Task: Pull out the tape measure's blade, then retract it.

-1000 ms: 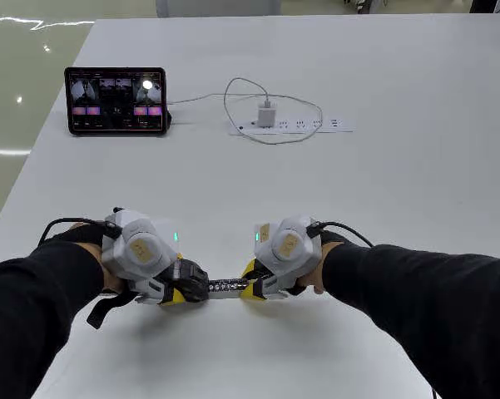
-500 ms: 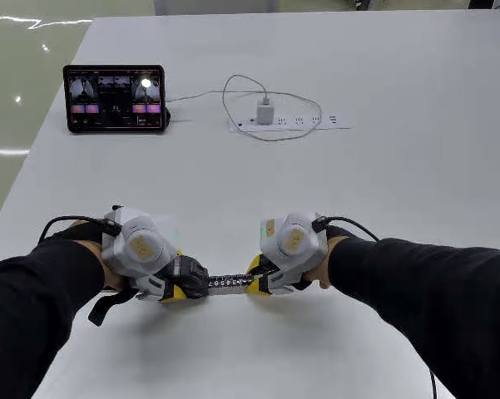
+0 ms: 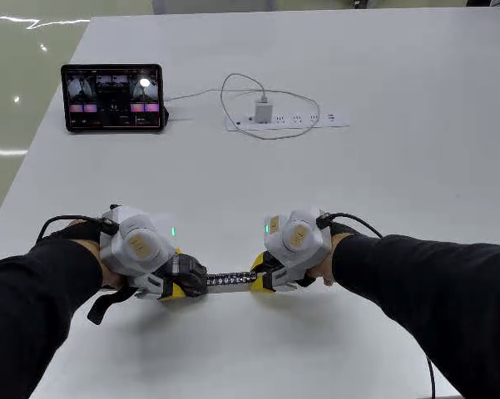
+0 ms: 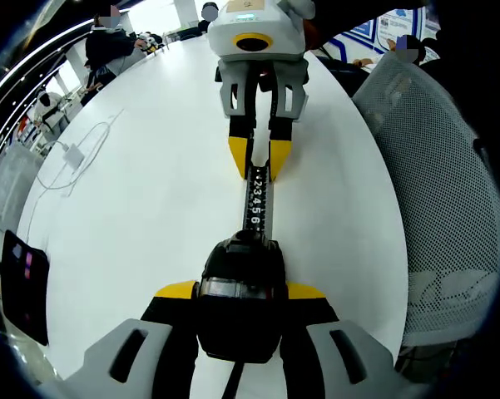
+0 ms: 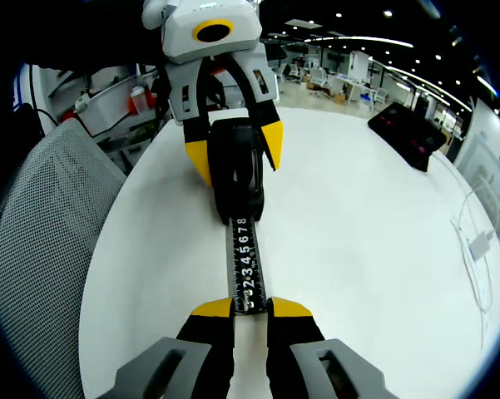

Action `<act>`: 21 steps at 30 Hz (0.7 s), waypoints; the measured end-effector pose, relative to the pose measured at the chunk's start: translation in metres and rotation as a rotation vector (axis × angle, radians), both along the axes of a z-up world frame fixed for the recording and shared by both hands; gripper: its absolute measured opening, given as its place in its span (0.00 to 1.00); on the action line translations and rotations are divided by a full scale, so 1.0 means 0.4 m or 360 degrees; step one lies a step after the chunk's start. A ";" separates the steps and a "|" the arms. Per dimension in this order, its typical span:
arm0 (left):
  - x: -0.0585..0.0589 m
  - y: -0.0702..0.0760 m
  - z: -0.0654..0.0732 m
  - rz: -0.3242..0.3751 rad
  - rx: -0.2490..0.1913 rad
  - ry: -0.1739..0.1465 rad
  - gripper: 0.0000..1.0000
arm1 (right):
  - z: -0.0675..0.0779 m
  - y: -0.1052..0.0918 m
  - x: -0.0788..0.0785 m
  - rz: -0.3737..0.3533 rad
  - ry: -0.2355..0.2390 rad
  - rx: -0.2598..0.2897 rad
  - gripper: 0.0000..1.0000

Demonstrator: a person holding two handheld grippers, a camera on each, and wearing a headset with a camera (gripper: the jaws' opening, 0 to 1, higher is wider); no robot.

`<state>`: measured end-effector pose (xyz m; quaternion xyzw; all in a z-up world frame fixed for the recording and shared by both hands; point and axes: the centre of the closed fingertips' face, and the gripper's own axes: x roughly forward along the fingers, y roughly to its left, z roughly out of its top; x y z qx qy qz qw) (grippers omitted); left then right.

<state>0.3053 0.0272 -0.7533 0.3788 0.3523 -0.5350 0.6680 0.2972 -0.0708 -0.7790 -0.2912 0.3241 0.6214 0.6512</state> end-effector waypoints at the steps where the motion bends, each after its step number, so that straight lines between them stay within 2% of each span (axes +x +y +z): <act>1: 0.000 0.000 0.000 -0.0001 0.0001 0.0000 0.32 | 0.000 -0.001 0.000 0.0000 0.0000 0.0001 0.10; 21: -0.001 -0.002 0.001 -0.0011 0.0004 -0.0001 0.32 | -0.001 -0.026 0.000 -0.0012 -0.0002 -0.0012 0.10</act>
